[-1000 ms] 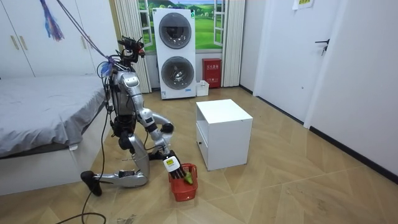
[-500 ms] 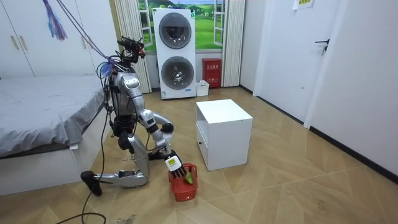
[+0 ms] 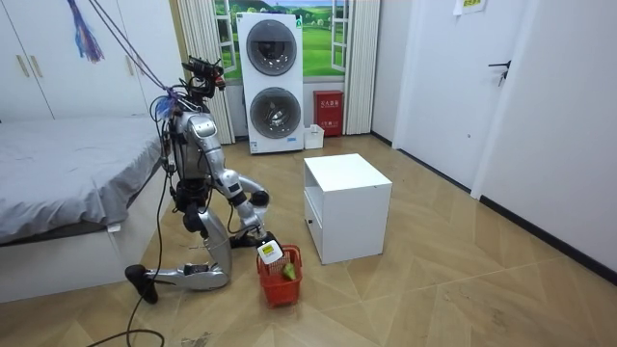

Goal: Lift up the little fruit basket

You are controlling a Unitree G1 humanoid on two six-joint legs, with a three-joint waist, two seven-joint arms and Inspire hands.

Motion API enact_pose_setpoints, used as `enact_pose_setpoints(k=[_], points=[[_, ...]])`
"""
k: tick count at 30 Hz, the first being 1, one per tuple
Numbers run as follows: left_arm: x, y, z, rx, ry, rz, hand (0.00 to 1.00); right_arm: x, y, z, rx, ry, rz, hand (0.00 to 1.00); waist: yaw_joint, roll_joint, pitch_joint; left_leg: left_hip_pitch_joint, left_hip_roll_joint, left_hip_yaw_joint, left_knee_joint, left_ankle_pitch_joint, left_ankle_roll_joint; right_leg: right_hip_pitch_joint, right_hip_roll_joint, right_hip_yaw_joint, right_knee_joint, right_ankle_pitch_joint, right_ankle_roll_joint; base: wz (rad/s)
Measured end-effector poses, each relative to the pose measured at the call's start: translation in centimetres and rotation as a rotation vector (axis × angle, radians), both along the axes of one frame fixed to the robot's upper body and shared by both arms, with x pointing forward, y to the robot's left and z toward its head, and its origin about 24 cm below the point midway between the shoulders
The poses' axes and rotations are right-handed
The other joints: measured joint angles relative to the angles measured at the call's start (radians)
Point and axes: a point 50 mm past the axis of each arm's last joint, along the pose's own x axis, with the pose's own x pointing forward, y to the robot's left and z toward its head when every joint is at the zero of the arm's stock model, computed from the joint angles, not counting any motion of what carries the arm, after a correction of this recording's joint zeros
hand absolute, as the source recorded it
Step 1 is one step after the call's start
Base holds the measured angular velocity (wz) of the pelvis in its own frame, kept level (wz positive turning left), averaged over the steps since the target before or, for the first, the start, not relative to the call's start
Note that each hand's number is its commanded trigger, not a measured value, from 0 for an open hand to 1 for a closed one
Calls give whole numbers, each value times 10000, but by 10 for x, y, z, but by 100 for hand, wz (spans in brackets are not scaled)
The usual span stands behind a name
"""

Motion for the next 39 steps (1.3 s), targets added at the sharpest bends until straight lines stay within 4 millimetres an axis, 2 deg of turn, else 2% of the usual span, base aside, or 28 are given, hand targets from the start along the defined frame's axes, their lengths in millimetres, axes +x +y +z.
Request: enact_pose_setpoints(k=[7,17,25,26,29,34,39], points=[[3,-1,0,-44,-54,67,0,0,1,-1,-29,81,117,100,-10,-1,3,-2,7,11,2,0,0,-5,-6,9,4,0,0,0],[37,-10,1,-243,-823,-43,0,-3,1,-2,-159,215,29,100,-88,2,3,-1,-2,112,-2,55,107,24,-118,2,13,-2,3,0],[57,-13,3,-248,-1236,-120,0,1,6,-3,124,-92,-231,100,-139,-21,15,-1,-11,121,35,87,162,61,-118,11,40,-10,-9,0],[58,-15,3,-273,-1274,-139,0,3,7,-3,280,-225,-365,100,-140,-64,39,-1,-8,123,45,92,170,67,-119,20,46,-18,-25,0],[59,-20,1,-393,-1237,-108,0,6,13,-4,779,-586,-686,100,-154,-69,41,-1,5,124,67,98,183,66,-115,41,61,-31,-51,0],[60,-30,-1,-678,-1150,172,0,16,35,-9,2171,-1375,-987,100,-212,-159,92,-3,20,104,103,103,193,63,-78,72,86,-32,-52,0],[64,-31,-1,-697,-1245,298,0,28,58,-11,3245,-1969,-594,100,-357,-146,84,-2,20,104,122,104,196,77,-79,102,83,-32,-53,0]])
